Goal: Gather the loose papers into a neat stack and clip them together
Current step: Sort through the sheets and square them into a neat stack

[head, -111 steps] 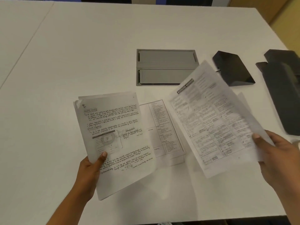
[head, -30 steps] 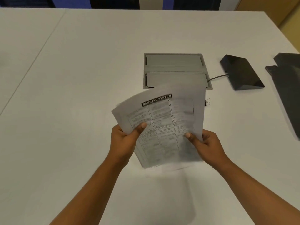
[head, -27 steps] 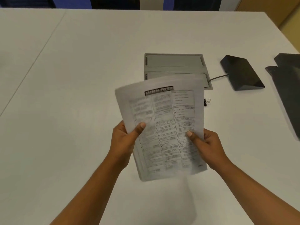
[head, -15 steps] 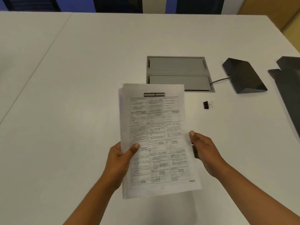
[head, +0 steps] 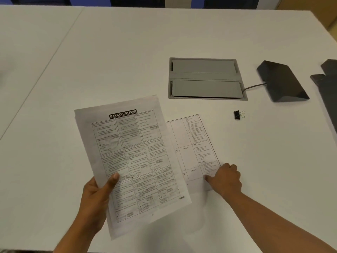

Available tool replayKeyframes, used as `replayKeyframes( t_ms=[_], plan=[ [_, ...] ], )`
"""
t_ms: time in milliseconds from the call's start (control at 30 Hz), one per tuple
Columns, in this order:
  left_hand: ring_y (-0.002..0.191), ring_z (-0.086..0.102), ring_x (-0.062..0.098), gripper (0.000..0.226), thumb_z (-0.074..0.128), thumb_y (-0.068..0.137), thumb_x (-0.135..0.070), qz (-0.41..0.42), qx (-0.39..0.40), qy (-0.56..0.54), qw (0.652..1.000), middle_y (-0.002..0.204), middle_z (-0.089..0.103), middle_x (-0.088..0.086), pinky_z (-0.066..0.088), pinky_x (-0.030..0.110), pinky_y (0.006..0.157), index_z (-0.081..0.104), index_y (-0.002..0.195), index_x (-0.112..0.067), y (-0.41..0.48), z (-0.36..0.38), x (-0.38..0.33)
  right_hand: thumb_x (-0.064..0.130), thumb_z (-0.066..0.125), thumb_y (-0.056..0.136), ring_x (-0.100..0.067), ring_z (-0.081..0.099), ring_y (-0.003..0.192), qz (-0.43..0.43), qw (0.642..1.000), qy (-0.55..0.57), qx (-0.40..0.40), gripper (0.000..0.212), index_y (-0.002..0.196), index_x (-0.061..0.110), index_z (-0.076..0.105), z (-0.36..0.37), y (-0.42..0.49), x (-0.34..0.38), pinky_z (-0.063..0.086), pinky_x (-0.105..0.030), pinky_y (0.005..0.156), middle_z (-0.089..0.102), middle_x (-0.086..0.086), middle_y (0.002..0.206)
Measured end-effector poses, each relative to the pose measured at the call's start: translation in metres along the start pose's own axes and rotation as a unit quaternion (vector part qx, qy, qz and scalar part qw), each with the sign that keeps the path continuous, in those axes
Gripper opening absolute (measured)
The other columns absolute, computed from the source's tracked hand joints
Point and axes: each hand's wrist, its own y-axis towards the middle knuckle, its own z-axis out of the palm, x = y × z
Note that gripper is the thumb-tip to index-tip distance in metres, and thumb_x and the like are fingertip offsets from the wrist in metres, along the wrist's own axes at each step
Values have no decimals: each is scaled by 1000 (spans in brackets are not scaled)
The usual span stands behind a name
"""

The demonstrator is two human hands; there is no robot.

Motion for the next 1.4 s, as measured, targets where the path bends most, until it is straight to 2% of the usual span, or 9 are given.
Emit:
replayKeyframes(
  t_ms=[167,367,667,767,900,1067,1167,1300,1400],
  plan=[
    [96,75,31,84,92,40,-57,2,-14,12,1000,110,77,8,63,43,73,71,112,-18,-2,-4,5,42,78,74,-37,55,116,40,995,89,35,76,124,2,38,12,1,7,52,-45,90,56,-17,124],
    [95,76,29,88,92,36,-59,-8,-24,11,1000,110,77,6,63,40,70,71,112,-19,0,-5,5,26,91,60,-39,61,108,116,966,222,59,87,124,-2,39,7,9,12,55,-42,86,57,-23,123],
    [95,75,26,42,80,66,-36,-1,-30,-3,1000,105,79,1,63,35,68,72,105,-22,1,-7,8,38,86,69,-28,59,76,106,978,166,66,46,87,11,53,-1,1,5,34,-23,46,71,-14,103],
    [94,76,25,50,87,59,-44,2,-43,2,999,106,79,1,61,43,76,74,103,-25,0,-4,9,41,84,69,-32,64,95,106,981,154,51,53,103,9,58,1,-1,7,42,-27,60,66,-15,112],
    [96,75,25,23,68,84,-19,-5,-60,7,998,103,79,-3,58,46,84,71,106,-24,-1,-1,13,33,88,66,-37,61,106,142,973,182,20,79,125,3,44,4,-3,13,50,-37,75,54,-21,123],
    [91,75,22,21,67,84,-19,-15,-62,21,998,98,80,-7,58,47,81,71,103,-25,-5,4,17,32,91,62,-37,69,97,134,967,215,28,69,111,0,53,2,-8,15,53,-28,57,68,-19,111],
    [90,75,22,24,68,80,-22,-20,-65,25,997,98,80,-8,58,46,78,71,103,-26,-5,5,20,33,89,64,-32,71,84,122,965,226,44,55,104,6,63,1,-6,11,37,-19,42,73,-14,103],
    [88,76,21,25,68,78,-23,-22,-63,27,997,98,79,-8,60,44,75,71,103,-27,-6,5,22,22,91,63,-23,65,58,143,949,272,74,40,91,9,65,-3,-2,9,55,-29,50,72,-10,88],
    [90,76,21,20,67,85,-19,-22,-70,30,997,99,80,-7,58,44,78,71,103,-27,-5,4,21,22,92,60,-25,67,63,163,939,294,77,43,92,10,66,0,-2,6,62,-41,67,71,-8,85]
  ],
)
